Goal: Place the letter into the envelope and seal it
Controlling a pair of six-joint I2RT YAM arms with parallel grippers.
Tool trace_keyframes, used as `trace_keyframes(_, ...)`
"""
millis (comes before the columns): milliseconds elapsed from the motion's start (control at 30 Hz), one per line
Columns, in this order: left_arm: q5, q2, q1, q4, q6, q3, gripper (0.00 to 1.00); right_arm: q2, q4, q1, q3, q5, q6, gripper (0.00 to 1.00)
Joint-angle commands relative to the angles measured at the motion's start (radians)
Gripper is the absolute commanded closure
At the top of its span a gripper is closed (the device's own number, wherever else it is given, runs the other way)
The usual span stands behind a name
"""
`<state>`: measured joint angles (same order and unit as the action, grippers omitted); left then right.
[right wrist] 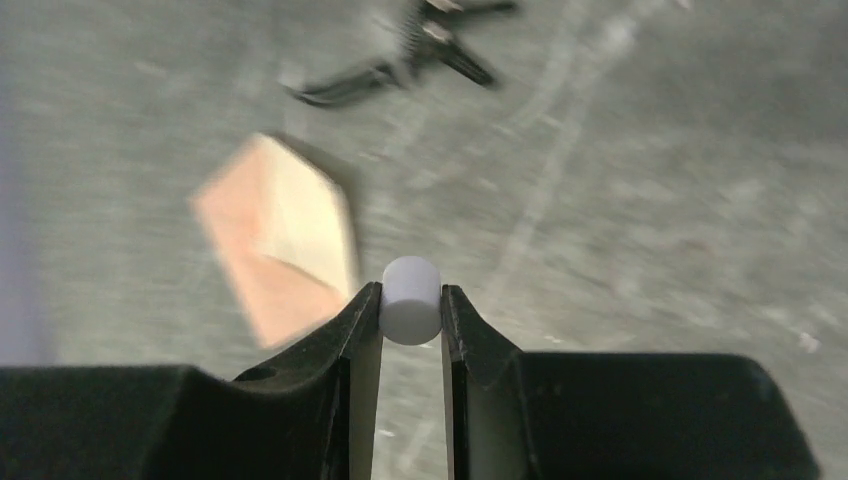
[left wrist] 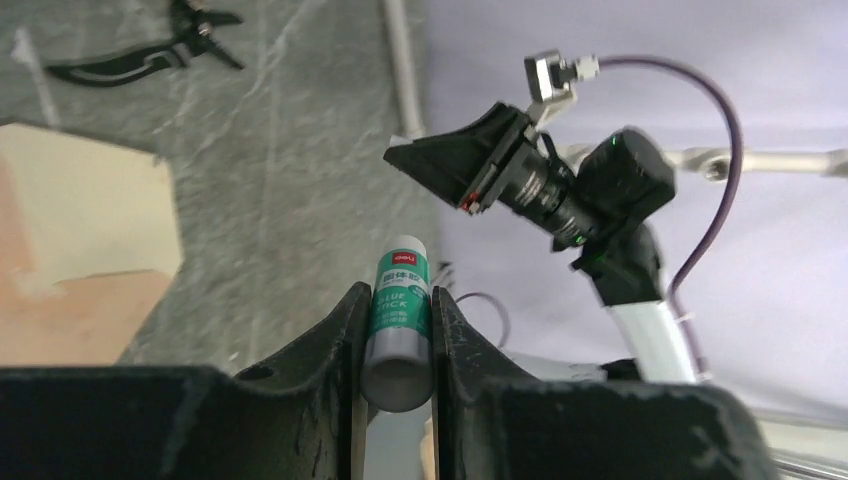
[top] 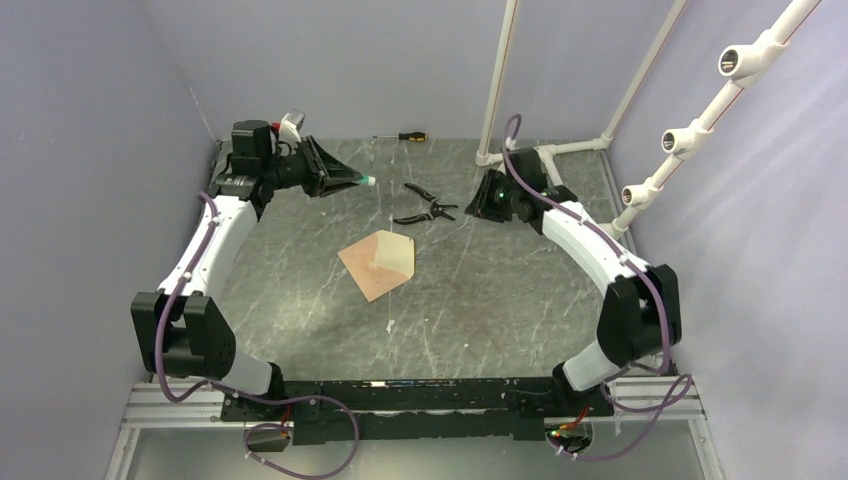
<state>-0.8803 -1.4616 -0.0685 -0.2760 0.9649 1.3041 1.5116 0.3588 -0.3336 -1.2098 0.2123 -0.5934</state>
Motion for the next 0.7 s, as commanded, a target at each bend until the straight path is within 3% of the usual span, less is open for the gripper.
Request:
trace_keyframes(0,0.098,-0.018,-0.054,-0.305,-0.281,0.074,0.98,0.115,0.328,-0.005,-0.034,-0.208,0.200,1.00)
trace_keyframes(233,0.151,-0.069,-0.102,-0.384,-0.353,0.115,0.98,0.206,0.339,-0.013,-0.064,-0.298,0.232,1.00)
trace_keyframes(667,0.157,-0.126,-0.120,-0.407,-0.382,0.135,0.98,0.340,0.317,-0.024,-0.097,-0.298,0.254,0.88)
